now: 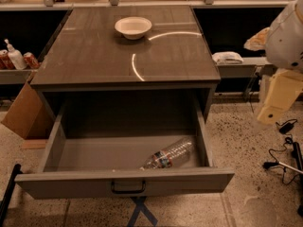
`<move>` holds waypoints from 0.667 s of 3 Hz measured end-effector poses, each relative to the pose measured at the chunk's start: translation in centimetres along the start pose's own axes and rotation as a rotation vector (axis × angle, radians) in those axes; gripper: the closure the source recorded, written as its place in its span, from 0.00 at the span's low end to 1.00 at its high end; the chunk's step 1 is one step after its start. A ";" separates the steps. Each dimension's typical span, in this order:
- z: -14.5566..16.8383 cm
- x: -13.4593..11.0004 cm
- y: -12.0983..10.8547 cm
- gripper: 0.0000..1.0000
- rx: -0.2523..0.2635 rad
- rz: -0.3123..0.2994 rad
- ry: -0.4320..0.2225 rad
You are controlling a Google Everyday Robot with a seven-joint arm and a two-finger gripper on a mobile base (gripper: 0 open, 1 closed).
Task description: Pick water bottle from top drawer and place on counter
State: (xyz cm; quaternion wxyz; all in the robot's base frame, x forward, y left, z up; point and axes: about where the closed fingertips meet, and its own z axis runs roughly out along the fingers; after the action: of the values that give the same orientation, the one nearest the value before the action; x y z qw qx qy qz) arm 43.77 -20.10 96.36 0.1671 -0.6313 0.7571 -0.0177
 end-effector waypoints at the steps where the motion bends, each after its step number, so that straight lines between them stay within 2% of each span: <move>1: 3.1 -1.3 1.3 0.00 -0.064 -0.078 -0.083; 2: 7.9 -2.6 2.9 0.00 -0.153 -0.151 -0.183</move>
Offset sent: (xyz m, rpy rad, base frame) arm -0.0027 0.0667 -0.1315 0.2665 0.1536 0.3371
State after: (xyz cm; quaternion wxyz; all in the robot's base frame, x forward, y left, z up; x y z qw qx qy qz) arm 43.60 -15.60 88.86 0.1851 -0.6964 0.6882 0.0850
